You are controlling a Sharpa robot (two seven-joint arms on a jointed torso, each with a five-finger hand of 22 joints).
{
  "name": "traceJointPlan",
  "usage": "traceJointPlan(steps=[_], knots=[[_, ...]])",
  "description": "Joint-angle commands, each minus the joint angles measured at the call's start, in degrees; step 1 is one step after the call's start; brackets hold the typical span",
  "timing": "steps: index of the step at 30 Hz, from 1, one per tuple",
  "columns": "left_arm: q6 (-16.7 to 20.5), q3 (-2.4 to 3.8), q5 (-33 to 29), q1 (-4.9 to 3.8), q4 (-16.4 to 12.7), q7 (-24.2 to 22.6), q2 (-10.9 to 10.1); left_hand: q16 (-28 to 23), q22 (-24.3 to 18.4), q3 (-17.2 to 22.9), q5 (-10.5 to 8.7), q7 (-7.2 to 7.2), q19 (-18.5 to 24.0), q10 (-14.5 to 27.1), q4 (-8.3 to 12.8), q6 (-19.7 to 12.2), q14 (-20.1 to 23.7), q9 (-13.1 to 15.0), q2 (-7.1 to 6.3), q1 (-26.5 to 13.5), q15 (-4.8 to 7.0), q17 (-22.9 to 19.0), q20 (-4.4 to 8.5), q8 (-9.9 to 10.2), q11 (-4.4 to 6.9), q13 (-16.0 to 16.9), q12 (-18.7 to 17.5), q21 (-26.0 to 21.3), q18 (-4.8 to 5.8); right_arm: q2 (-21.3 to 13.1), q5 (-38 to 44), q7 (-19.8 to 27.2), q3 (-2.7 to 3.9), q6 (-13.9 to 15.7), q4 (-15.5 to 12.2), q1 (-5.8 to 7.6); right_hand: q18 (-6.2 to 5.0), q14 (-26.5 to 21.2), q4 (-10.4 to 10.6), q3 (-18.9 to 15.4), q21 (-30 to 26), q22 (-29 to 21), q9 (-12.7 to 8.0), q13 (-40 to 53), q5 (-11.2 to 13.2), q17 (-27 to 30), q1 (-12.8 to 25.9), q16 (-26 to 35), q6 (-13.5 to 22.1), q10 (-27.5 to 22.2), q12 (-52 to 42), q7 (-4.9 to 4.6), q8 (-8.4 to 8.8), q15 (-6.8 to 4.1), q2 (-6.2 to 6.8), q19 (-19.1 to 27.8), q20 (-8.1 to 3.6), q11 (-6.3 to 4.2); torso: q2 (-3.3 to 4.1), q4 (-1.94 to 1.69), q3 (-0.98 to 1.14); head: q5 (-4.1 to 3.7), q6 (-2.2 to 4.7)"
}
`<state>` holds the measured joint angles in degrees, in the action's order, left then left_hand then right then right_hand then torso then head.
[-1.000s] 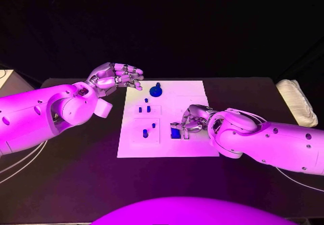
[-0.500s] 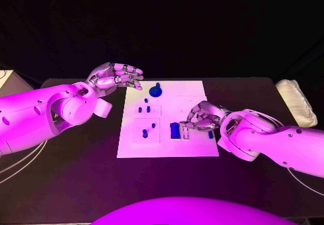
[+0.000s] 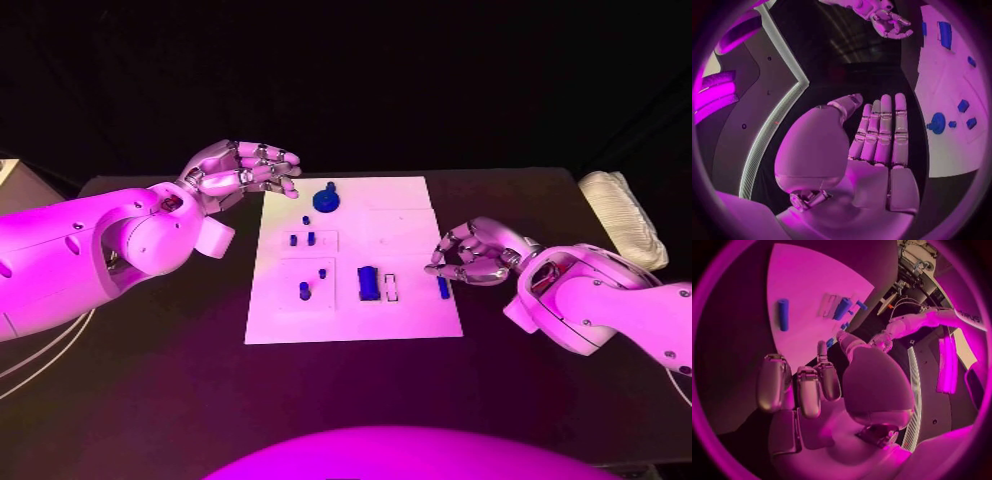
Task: Assemble the parts on the task board
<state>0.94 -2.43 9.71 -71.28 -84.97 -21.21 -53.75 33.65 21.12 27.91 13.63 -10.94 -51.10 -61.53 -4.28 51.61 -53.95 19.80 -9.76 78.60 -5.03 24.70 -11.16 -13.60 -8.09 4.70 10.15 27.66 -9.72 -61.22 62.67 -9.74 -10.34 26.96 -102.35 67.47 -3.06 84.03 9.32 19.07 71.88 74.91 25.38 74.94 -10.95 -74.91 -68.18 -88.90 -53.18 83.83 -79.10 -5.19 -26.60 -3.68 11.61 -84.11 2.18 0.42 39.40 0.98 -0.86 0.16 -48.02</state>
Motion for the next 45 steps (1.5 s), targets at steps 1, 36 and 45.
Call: traceJointPlan(steps=[1, 36, 45], knots=[[-0.7, 0.02, -0.3, 0.0, -0.1, -1.0, 0.1, -0.3, -0.1, 0.0, 0.16, -0.28, -0.6, 0.1, -0.3, 0.0, 0.1, -0.1, 0.11, -0.5, -0.4, 0.1, -0.01, 0.2, -0.18, 0.1, -0.3, -0.4, -0.65, -0.9, 6.9, -1.8, -0.02, -1.3, 0.1, -0.74, -0.07, 5.4, -0.1, -0.2, 0.2, 9.7, -0.1, 8.1, 0.5, -12.9, 0.0, 0.1, -0.7, 0.1, 0.2, -0.07, 0.31, 0.5, 0.59, -2.7, 0.43, 0.34, -0.04, 0.36, 0.12, -0.65, 0.14], [-1.0, 0.02, -0.3, 0.01, -0.3, -0.8, -0.2, -0.3, -0.1, 0.1, 0.16, -0.25, -0.6, 0.1, -0.3, 0.0, 0.1, 0.0, 0.09, -0.4, -0.4, 0.1, -0.02, 0.2, -0.16, 0.1, -0.3, -0.5, -0.66, 1.7, 19.4, -17.0, -0.24, -2.0, 3.1, -3.67, -0.03, 5.4, 6.6, -7.3, 0.3, 9.8, -0.1, 8.0, 2.6, -12.9, 0.1, 0.2, -3.6, 0.3, 0.6, 1.1, -0.53, -0.29, -0.42, -3.0, -0.13, -0.62, -0.08, 0.4, 0.08, -0.86, -0.65], [-1.1, 0.02, -0.3, 0.01, -0.3, -0.7, -0.3, -0.4, -0.3, 0.1, 0.16, -0.23, -0.7, 0.1, -0.4, 0.1, 0.1, 0.0, 0.1, -0.4, -0.39, 0.2, -0.03, 0.2, -0.14, 0.1, -0.3, -0.7, -0.67, 3.5, 19.8, -16.9, -0.23, -1.2, 3.3, -4.01, -0.01, 5.5, 6.5, -7.5, 0.3, 9.9, -0.1, 8.0, 2.5, -13.0, -0.7, 0.1, -3.5, 0.4, 0.6, 1.1, -0.57, -0.31, -0.36, -3.0, -0.16, -0.63, -0.08, 0.44, 0.12, -0.47, -0.74]])
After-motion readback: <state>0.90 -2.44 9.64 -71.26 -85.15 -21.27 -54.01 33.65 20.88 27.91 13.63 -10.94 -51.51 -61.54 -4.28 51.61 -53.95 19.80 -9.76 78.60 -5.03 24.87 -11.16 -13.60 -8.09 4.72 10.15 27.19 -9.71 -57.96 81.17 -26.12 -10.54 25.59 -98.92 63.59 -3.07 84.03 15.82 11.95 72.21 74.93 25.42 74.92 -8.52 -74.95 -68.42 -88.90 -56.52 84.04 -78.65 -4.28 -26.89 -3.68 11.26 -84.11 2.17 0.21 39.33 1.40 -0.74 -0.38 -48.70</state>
